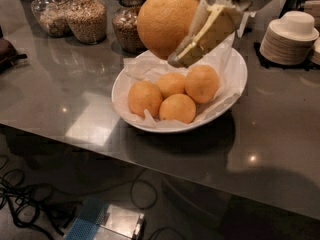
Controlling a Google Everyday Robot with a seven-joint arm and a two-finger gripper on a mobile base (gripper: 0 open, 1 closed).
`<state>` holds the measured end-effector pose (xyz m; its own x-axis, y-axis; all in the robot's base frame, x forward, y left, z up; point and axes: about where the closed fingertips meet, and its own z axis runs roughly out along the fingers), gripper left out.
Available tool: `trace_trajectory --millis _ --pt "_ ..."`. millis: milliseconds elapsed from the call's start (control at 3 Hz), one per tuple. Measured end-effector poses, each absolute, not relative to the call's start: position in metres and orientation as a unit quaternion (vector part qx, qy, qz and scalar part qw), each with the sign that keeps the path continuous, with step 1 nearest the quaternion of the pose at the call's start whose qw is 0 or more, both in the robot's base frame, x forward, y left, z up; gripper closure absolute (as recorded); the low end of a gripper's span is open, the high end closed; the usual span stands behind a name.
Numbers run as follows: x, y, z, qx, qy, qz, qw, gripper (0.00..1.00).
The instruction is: Pick orange from white bowl
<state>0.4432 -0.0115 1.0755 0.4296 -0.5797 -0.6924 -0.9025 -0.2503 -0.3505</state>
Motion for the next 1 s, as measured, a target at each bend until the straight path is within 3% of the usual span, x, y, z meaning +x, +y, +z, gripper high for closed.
trace_trajectory --millis 667,1000 --pt "0.398 0.001 1.067 -0.741 0.467 0.290 0.385 1.00" --pt "0.398 0.001 1.067 -0.741 0.467 0.290 0.385 1.00"
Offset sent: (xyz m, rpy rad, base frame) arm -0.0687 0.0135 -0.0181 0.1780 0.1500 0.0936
